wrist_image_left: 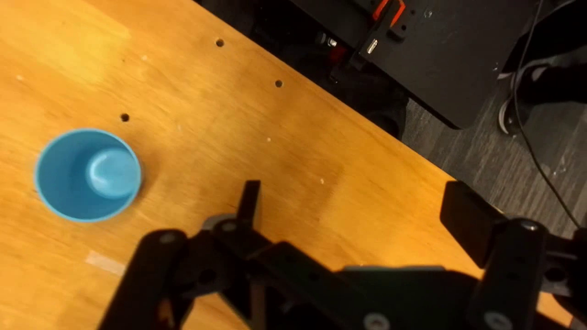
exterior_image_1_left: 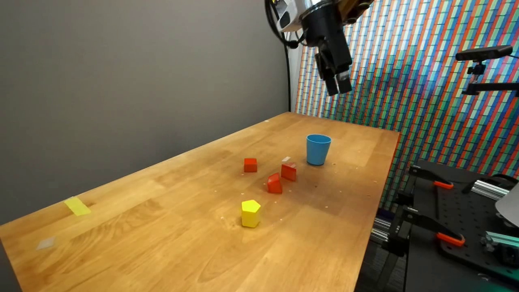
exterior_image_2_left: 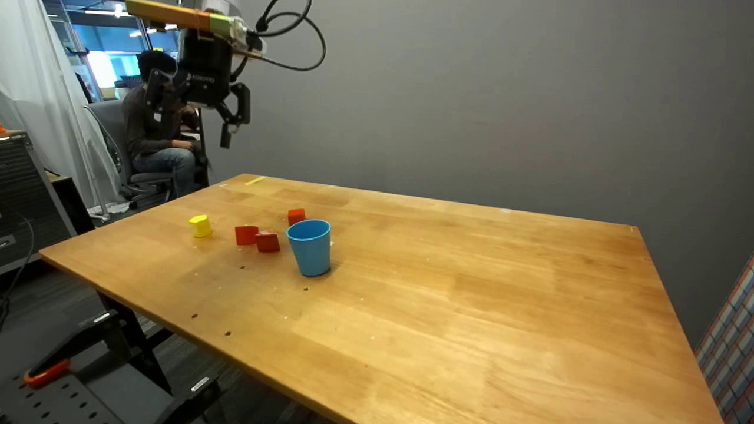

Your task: Place the yellow block inside the light blue cup

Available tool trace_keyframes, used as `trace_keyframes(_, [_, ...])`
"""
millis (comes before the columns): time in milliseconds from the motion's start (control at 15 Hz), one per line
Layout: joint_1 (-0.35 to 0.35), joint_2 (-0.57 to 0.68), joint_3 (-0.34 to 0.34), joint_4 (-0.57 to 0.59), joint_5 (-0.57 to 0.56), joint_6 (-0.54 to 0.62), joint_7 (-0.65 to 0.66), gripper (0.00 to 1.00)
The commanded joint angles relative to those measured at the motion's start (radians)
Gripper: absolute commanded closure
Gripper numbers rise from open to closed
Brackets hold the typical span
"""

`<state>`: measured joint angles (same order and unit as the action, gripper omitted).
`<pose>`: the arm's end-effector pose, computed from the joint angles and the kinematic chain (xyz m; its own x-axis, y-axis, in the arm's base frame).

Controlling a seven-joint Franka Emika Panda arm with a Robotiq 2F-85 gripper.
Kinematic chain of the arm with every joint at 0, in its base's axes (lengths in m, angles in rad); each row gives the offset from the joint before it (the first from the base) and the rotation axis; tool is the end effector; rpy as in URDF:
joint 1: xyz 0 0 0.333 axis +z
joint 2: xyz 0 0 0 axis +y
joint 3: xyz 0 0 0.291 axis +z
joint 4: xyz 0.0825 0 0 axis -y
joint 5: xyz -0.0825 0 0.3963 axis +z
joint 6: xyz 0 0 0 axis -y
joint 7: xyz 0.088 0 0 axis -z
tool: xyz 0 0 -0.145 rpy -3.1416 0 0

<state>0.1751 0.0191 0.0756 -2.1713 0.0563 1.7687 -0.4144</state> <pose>0.4629 0.1258 0.2913 0.7243 0.5905 -0.3558 0.5546 -0.8057 -0.2081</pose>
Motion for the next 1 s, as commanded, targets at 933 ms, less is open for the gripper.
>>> trace_keyframes(933, [-0.018, 0.45, 0.167, 0.234, -0.055, 0.199, -0.375, 0.0])
